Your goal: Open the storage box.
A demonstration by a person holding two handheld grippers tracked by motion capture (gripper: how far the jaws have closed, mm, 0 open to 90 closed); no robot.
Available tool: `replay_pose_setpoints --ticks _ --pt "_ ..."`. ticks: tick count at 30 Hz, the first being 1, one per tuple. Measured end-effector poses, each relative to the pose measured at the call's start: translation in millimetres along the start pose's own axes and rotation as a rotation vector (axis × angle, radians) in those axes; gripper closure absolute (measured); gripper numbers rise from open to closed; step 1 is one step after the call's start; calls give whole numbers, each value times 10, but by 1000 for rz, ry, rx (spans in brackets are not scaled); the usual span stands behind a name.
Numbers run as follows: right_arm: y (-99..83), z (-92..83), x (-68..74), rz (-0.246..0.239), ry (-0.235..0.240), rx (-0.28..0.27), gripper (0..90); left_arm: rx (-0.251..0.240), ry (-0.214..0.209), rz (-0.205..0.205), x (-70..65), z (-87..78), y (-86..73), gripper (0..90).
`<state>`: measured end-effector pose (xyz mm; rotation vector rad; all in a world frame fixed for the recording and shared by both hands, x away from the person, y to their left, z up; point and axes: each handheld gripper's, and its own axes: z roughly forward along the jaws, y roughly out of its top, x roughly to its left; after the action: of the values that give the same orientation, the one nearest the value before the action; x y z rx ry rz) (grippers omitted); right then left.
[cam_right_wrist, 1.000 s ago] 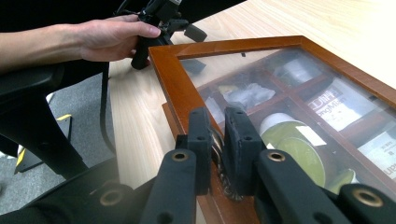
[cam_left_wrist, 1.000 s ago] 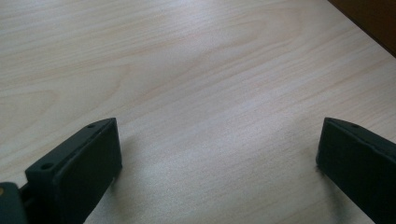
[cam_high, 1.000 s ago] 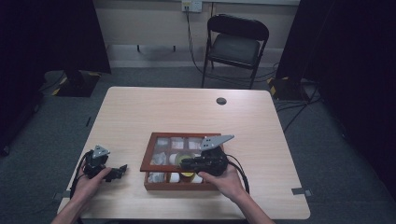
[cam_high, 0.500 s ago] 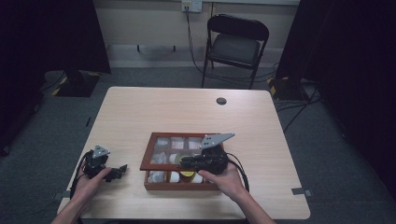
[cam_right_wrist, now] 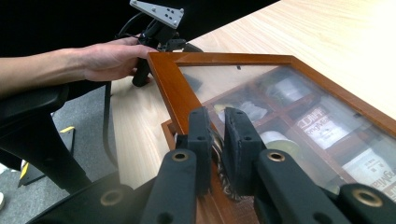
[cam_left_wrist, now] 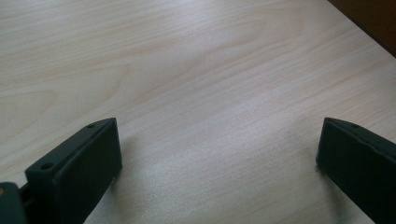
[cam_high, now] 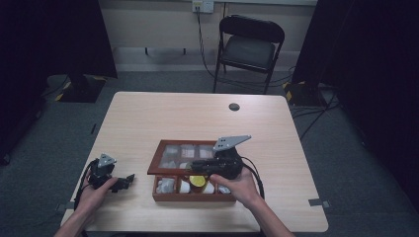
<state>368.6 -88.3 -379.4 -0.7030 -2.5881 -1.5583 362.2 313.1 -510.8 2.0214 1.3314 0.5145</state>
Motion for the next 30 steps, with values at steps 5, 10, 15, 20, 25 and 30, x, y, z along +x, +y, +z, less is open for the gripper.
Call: replay_pose_setpoints --ticks 5,10,15,20,25,30 --pt "48 -20 -11 1 -5 -11 814 0 0 0 0 0 0 0" --pt "86 -34 -24 1 -8 -15 814 0 0 0 0 0 0 0" --pt "135 -46 -37 1 -10 -15 815 0 0 0 0 0 0 0" --pt "185 -58 -55 4 -10 -11 816 0 -2 1 1 0 0 0" --pt "232 -69 -74 8 -11 -7 816 0 0 0 0 0 0 0" --pt "260 -75 -83 8 -12 -5 816 0 -2 1 1 0 0 0"
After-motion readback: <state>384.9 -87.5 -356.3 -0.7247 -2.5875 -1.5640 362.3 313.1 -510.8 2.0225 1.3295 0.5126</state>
